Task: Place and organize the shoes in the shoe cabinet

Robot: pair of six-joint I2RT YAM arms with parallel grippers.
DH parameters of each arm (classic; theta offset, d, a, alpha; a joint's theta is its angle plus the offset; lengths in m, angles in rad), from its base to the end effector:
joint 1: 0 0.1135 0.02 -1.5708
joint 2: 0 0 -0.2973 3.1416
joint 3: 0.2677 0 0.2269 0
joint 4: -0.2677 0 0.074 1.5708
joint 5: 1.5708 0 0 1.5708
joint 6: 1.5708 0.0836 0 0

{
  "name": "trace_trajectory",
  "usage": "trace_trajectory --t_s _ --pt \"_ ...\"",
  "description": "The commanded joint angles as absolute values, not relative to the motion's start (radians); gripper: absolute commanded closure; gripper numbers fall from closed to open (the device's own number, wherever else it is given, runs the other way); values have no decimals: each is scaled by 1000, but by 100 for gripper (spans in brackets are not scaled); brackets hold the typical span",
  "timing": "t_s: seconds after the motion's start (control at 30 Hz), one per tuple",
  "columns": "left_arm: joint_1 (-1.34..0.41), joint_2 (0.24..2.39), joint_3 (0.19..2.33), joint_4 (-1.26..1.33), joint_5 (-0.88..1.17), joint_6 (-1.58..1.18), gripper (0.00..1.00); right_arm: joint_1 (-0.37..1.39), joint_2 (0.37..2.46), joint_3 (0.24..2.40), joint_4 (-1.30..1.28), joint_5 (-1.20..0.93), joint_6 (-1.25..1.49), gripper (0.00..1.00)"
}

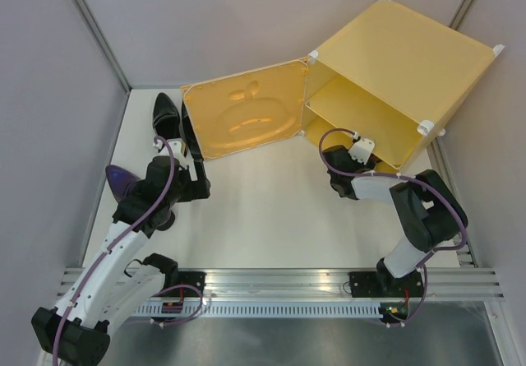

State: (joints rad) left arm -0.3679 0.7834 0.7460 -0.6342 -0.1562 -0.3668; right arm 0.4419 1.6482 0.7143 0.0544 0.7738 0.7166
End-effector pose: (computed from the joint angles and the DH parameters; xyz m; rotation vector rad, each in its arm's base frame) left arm 0.1473 -0.0428 0.2777 -0.0834 2.2407 -0.2247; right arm 0.3022 0.0783 0.1666 0.6062 2.0843 -0.3090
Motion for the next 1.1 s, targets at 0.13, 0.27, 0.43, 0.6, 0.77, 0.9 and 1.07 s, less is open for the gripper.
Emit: trace_trajectory --t_s 0.13,0.27,0.43,0.6,0.77,0.9,1.07 --pt "-365 784 744 -612 -173 -354 5 454 1569 693 71 713 719 22" --pt "-364 784 745 -612 -175 -354 5 474 1534 684 32 703 730 17" --pt "-365 784 742 -614 -178 -353 5 500 1497 672 3 707 752 10" --pt "-365 784 742 -612 -181 -354 5 517 1470 666 -55 707 781 6" --pt "-364 779 741 -612 -184 -354 5 581 1439 657 -107 687 817 8" --pt "-365 776 739 -612 -186 -356 5 664 1424 657 -149 674 837 8" --pt "-364 778 739 -612 -184 -356 5 695 1440 660 -124 641 779 9"
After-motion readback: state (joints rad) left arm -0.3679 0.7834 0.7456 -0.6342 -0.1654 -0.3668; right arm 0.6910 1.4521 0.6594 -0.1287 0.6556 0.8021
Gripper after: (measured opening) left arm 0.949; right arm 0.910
